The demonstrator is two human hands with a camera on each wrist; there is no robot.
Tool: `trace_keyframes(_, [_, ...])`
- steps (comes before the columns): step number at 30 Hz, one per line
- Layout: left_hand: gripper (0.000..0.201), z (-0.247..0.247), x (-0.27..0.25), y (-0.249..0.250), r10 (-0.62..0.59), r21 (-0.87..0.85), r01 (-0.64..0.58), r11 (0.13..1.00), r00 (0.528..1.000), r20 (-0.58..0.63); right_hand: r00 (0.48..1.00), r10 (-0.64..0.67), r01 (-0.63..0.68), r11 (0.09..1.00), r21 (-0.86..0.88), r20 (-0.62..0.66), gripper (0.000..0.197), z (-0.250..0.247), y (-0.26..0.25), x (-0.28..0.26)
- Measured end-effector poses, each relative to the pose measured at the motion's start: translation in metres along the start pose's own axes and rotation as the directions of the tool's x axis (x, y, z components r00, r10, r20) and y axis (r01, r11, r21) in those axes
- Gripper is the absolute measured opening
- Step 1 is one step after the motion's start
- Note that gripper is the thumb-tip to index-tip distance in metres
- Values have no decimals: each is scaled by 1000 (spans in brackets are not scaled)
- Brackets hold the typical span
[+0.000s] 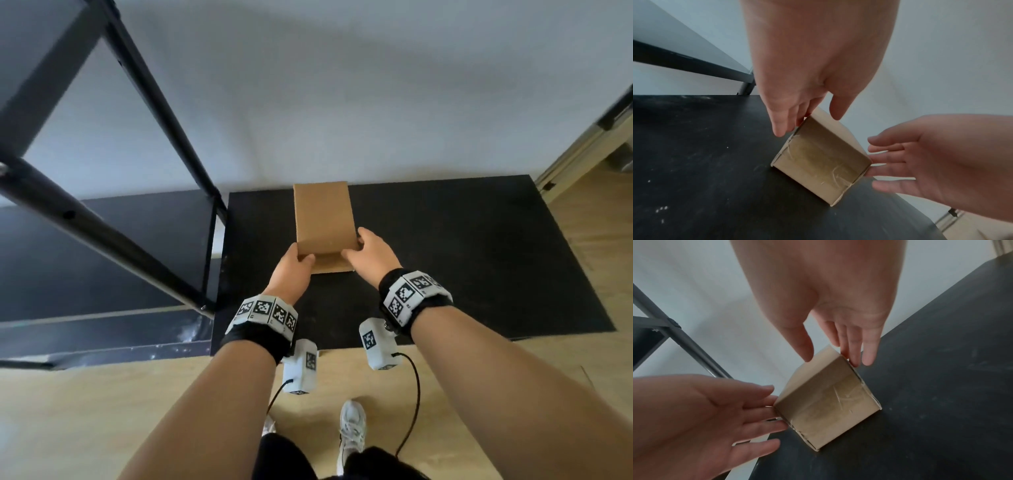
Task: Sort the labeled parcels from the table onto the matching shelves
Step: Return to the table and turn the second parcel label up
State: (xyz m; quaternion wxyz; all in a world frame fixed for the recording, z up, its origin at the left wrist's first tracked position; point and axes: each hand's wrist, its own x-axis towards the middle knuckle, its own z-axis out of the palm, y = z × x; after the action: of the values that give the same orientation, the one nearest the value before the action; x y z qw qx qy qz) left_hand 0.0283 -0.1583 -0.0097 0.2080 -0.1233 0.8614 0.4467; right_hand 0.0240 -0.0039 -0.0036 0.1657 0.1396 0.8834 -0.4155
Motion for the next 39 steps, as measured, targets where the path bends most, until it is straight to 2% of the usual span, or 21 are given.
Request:
trace_keyframes(3, [42, 2, -5, -2, -18, -88, 11, 996, 997, -81, 1000, 6, -6, 1000, -26, 15, 47, 1, 4, 4])
trace_keyframes(6, [42, 1, -18, -3, 9, -153, -39, 987, 982, -189, 999, -9, 10, 999, -39, 35, 49, 4, 9, 4])
trace_keyframes(9, [38, -1, -26, -7, 76, -136, -118, 984, 957, -280, 999, 14, -11, 998, -54, 43, 53, 9, 13, 1])
trace_keyframes(12, [32, -4, -32, -9, 110, -70, -141, 988, 938, -329, 996, 56, -52, 997, -63, 70, 53, 14, 19, -4])
trace_keyframes(16, [28, 2, -33, -3, 147, -4, -156, 988, 936, -319, 993, 64, -53, 992, -119, 97, 49, 13, 26, -10])
trace_keyframes(21, [50, 14, -29, 0, 74, -27, -86, 996, 949, -305, 1000, -5, 6, 997, -81, 1, 53, -8, 23, -8])
trace_keyframes(24, [60, 22, -26, 2, 28, -12, -32, 999, 975, -222, 999, -13, 12, 1000, -27, -48, 48, -17, 23, -7])
trace_keyframes(26, [58, 28, -24, 4, 23, 8, -22, 1000, 987, -161, 999, -8, 7, 1000, -29, -35, 48, -18, 26, -8])
trace_keyframes(29, [41, 32, -22, 6, 60, 3, -60, 998, 989, -135, 1000, -14, 13, 999, -50, -4, 43, -16, 33, -10])
trace_keyframes(31, [36, 30, -24, 7, 71, -24, -76, 997, 986, -153, 1000, -15, 15, 999, -42, 5, 41, -15, 33, -11])
trace_keyframes(35, [39, 22, -31, 12, 65, -58, -83, 995, 963, -261, 999, -22, 22, 1000, 1, 39, 36, -9, 28, -11])
trace_keyframes(39, [38, 13, -34, 9, 134, -2, -144, 990, 928, -347, 996, 17, -22, 998, 55, 88, 27, 3, 24, -9])
